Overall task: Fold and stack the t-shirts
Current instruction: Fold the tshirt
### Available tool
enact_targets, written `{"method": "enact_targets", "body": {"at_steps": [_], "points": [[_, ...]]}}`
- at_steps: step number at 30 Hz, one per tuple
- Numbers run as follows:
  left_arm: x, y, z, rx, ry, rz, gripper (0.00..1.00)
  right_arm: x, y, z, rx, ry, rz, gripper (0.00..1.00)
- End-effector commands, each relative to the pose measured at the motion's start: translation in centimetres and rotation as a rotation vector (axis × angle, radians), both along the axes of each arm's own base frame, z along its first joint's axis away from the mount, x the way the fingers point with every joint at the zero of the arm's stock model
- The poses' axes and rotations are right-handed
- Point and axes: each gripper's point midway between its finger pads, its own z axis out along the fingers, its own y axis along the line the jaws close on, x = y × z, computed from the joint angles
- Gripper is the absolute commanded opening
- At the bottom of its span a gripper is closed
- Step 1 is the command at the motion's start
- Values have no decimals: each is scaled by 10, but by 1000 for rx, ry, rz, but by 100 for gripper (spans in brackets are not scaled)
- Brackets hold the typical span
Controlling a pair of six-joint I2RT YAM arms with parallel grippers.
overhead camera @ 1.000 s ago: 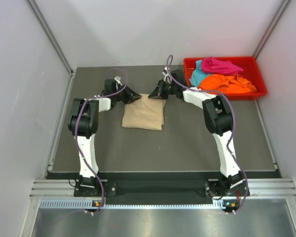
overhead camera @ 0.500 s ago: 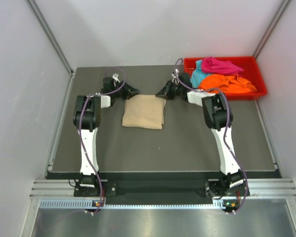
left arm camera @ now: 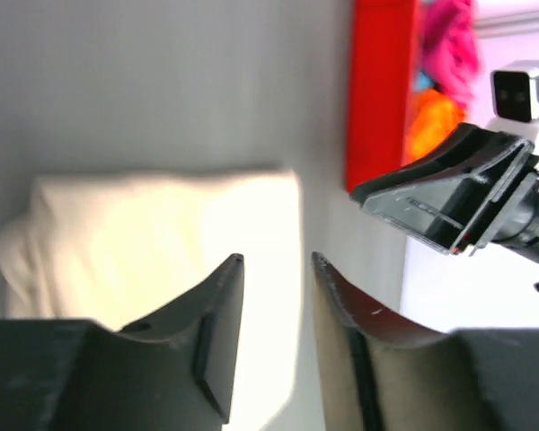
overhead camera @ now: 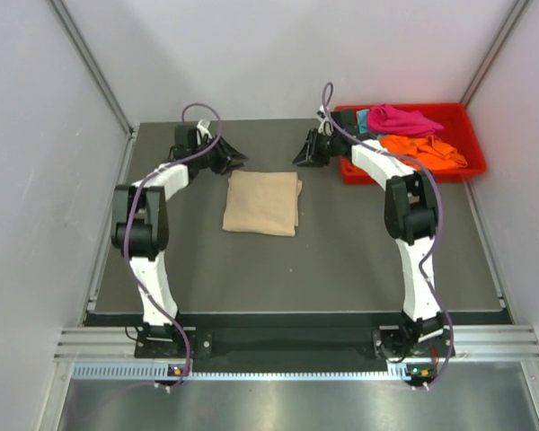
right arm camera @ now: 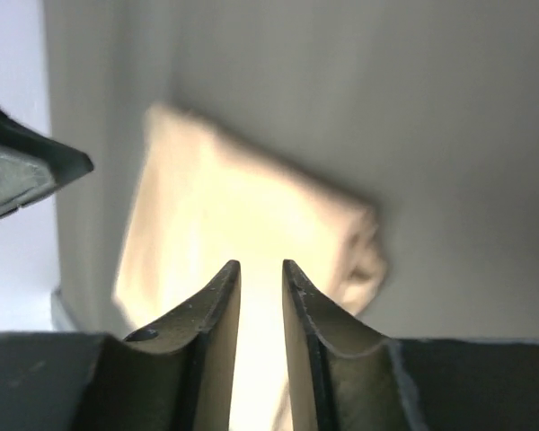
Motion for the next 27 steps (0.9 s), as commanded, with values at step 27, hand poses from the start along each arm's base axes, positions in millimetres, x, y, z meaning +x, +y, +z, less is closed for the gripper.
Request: {"method": "enact_targets", "body": {"at_steps": [27], "points": [[-146,21,-36,82,153,-70,24,-199,11,-51,59,365,421,12]]}}
